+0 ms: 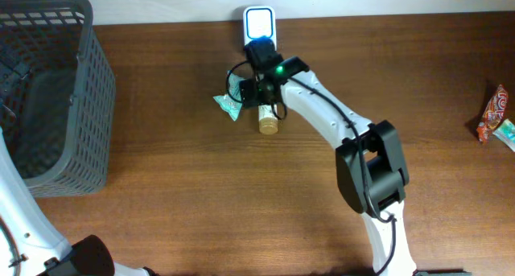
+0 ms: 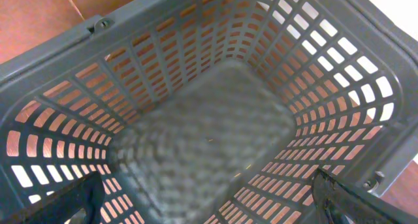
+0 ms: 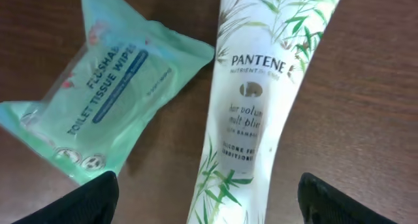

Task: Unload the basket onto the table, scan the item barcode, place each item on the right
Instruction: 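Reach the right gripper to the white Pantene tube and grasp it, then carry the Pantene tube right and set it at the table edge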

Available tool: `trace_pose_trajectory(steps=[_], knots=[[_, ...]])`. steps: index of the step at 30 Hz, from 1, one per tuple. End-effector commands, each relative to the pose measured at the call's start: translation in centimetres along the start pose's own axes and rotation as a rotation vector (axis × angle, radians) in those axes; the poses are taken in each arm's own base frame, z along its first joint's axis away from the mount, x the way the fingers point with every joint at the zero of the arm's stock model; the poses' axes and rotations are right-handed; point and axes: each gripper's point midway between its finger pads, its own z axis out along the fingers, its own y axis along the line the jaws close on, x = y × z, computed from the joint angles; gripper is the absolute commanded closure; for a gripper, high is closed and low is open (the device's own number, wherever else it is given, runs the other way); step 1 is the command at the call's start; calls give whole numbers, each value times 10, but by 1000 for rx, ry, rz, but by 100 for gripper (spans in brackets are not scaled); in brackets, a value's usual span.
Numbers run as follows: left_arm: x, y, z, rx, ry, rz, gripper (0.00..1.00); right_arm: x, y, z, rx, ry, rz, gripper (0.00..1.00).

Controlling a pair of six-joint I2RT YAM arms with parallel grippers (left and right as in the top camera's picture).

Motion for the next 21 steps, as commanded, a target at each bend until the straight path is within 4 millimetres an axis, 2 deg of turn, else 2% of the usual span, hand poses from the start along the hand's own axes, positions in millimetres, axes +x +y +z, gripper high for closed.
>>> trace_pose_trajectory(steps=[1,2,3,5,7,9,13,19,21], knots=[[-2,3,-1,-11,-9,11,1,12,-15,25,105,19,37,24],[-2,3,-1,-11,-9,11,1,16,-16,31,110,31,41,34],[-2,3,-1,-11,-9,11,1,19,-17,35,114,40,39,38],[-2,3,-1,-11,-9,11,1,24,-19,43,121,57,39,39],[-2,3,-1,-11,-9,11,1,25,-19,45,123,60,58,44],[-2,3,-1,-12,-9,11,1,25,-13,46,91,62,93,57],[-2,3,-1,-11,-9,11,1,26,-15,46,99,67,78,57],[-2,3,-1,-11,-9,11,1,38,-21,52,122,92,73,57],[-2,3,-1,-11,-9,11,1,38,-21,52,121,89,74,62]])
